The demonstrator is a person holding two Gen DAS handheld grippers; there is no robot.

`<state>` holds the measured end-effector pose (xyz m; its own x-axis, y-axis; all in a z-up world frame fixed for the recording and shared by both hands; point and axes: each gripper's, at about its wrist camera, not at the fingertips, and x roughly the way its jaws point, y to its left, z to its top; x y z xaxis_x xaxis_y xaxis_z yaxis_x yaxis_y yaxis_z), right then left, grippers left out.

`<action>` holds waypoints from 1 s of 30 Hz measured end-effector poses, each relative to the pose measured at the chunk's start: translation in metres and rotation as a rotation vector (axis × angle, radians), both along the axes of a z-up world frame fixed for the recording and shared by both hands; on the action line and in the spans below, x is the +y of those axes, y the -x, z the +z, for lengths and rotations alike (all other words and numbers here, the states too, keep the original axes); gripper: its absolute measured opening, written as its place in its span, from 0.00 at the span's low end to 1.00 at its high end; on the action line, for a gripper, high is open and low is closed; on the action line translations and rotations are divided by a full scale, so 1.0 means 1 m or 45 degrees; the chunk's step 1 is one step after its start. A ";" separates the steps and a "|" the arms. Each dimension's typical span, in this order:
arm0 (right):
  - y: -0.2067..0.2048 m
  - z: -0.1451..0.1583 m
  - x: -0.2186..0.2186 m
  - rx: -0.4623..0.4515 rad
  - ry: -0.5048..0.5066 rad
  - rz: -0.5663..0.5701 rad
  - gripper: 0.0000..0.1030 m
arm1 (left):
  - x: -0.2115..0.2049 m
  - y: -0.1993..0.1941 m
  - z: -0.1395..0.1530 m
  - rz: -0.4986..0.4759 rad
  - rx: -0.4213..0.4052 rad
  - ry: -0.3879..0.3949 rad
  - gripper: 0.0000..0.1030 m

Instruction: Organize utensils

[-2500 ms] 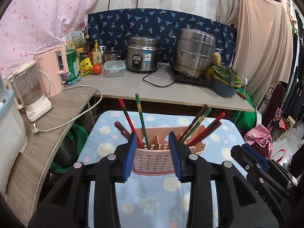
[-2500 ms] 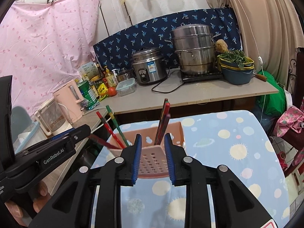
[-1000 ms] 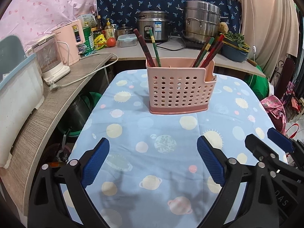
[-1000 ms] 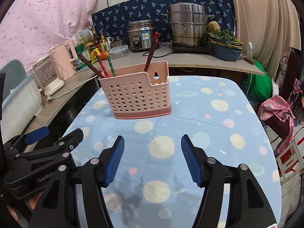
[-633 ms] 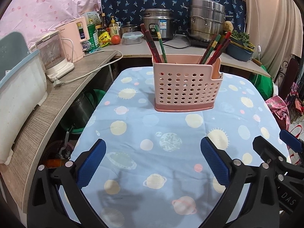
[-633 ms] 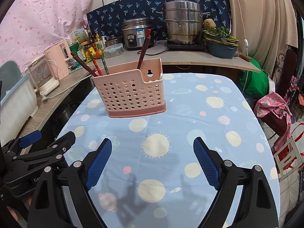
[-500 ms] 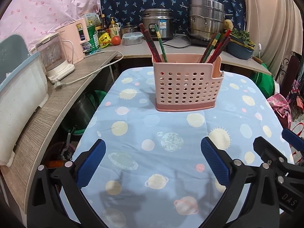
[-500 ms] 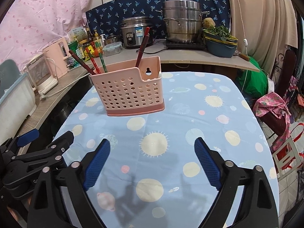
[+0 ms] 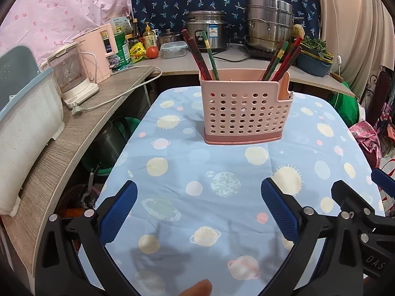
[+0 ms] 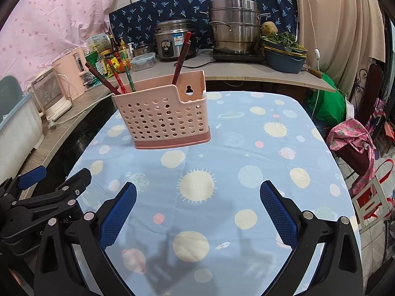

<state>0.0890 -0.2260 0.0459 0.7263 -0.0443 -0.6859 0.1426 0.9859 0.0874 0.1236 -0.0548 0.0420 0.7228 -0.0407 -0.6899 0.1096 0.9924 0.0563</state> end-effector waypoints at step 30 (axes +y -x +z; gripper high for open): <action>-0.003 -0.003 0.001 0.025 0.032 -0.005 0.94 | 0.005 -0.004 0.002 0.027 0.003 -0.018 0.93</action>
